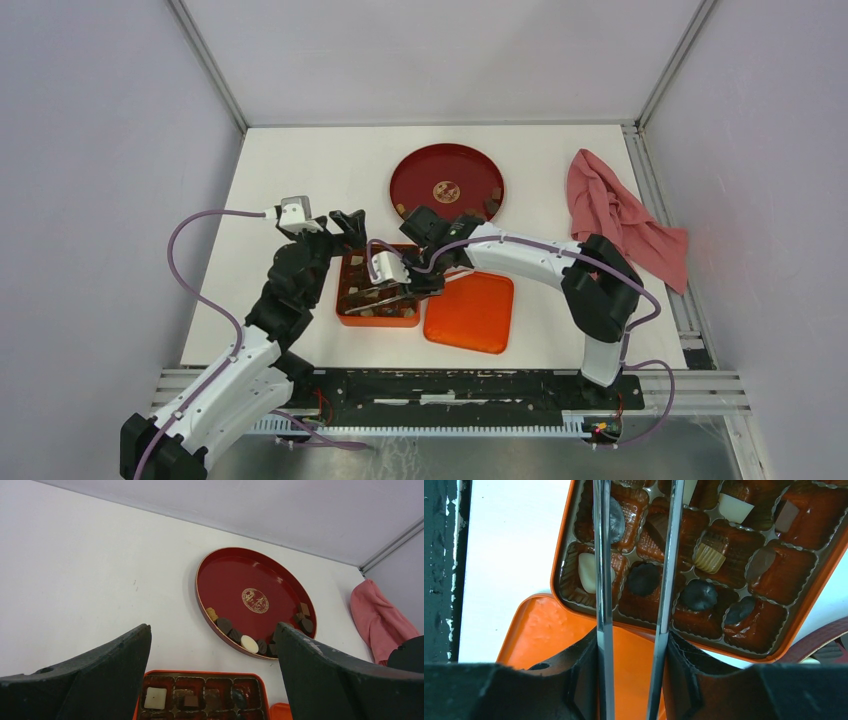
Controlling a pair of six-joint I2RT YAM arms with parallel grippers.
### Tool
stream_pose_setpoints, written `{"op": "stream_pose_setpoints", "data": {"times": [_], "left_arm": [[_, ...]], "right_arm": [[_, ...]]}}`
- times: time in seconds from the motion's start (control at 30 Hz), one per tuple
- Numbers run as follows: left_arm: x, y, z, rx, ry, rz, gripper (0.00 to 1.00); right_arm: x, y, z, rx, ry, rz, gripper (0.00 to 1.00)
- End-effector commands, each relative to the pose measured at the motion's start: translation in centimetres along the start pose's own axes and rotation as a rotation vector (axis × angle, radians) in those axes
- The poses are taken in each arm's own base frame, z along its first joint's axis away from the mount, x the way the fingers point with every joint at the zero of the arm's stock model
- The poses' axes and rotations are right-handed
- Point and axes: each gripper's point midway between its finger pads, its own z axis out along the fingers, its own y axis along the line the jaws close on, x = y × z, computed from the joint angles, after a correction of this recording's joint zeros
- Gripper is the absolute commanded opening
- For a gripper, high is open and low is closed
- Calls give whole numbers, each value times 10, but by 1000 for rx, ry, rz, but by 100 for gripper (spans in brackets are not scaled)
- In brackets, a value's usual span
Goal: Pack the chocolate
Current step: Place the fake chocolate in the packing box, then pick up the packing box from the center of the board.
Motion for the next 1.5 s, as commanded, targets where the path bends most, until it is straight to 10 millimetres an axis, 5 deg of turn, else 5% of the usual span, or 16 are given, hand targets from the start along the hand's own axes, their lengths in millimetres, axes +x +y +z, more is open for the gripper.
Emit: {"op": "stream_pose_setpoints", "data": {"times": [0.0,0.6,0.87,1.03,1.2,1.4,1.47], "left_arm": [[-15,-3,1,0,-59,-49,97],[-16,-3,0,-2,-60,-51,97],[-19,1,3,-59,-30,-75,95],[3,-10,7,-49,128,-112,92],[29,11,6,-129,312,-116,88],[53,51,9,-179,559,-172,56],[62,54,4,-196,664,-141,53]], "right_arm": [[-22,-10,-3,23,-45,-13,45],[-38,-15,-44,48,-152,9,41],[7,-4,-55,49,-152,75,39],[31,-15,-87,115,-210,162,39],[57,-16,-112,198,-248,244,39],[61,-17,-129,217,-291,284,39],[59,-17,-132,223,-300,282,39]]}}
